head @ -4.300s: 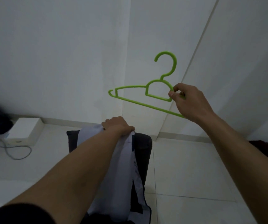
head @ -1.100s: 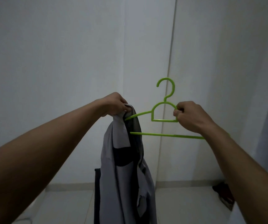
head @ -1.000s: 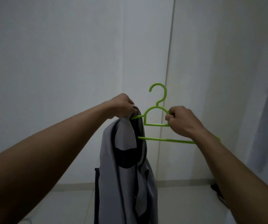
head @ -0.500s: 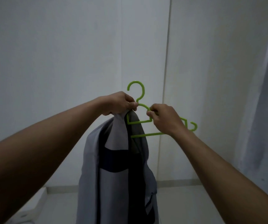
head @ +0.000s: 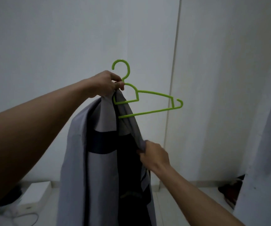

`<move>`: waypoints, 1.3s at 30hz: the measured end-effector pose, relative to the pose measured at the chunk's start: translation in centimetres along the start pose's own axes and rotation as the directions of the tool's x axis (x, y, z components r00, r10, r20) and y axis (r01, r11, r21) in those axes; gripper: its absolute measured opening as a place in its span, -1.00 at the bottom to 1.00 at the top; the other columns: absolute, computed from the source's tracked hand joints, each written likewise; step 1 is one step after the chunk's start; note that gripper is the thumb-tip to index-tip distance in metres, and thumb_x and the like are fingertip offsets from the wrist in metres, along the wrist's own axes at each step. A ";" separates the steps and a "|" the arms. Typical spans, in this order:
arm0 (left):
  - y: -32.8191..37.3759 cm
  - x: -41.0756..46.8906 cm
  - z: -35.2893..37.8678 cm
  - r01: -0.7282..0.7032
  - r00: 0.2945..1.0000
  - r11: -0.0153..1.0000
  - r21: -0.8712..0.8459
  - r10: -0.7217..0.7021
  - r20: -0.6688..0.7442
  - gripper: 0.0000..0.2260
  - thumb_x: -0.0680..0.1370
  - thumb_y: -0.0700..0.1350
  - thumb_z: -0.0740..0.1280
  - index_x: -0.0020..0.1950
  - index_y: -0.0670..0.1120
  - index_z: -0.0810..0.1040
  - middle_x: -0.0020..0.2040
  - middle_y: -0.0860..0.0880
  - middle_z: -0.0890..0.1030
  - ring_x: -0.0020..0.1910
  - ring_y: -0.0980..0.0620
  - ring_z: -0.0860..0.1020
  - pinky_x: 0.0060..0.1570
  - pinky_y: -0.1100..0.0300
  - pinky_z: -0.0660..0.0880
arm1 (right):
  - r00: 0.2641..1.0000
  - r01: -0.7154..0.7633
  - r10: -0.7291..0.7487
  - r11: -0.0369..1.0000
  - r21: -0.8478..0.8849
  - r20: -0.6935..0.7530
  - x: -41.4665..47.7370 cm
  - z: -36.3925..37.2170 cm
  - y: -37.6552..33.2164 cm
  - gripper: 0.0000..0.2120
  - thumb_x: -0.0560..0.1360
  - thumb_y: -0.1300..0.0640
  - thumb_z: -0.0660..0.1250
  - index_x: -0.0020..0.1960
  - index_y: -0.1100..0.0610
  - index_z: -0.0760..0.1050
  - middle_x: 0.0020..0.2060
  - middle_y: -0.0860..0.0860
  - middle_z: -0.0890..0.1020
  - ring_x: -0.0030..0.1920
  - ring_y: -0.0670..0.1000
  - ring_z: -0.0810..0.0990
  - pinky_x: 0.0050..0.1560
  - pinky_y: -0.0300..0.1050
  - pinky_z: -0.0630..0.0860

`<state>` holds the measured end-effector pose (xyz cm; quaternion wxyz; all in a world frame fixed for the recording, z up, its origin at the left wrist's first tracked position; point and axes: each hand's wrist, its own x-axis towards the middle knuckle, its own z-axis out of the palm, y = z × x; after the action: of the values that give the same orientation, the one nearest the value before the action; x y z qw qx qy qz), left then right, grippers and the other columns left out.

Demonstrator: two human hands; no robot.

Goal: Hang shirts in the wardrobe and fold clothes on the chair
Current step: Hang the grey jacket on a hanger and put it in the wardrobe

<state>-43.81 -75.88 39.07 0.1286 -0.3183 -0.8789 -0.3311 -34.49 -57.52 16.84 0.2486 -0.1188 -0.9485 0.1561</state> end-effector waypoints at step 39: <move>-1.5 -2.4 1.3 -0.229 0.945 0.963 0.141 0.255 -0.206 -0.89 0.59 -0.03 0.36 -0.07 -0.02 0.64 -0.34 0.06 0.53 -0.41 0.16 0.48 -0.41 0.35 0.37 | 0.990 0.120 -0.125 0.990 0.072 0.065 6.2 -13.7 3.6 -0.84 0.59 0.02 0.29 -0.11 0.05 0.55 -0.19 -0.01 0.64 -0.14 0.07 0.59 -0.13 0.02 0.50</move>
<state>-42.97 -77.06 36.29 0.2839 -0.3770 -0.8308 -0.2950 -32.21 -49.06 29.57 0.2285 -0.0463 -0.9562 0.1769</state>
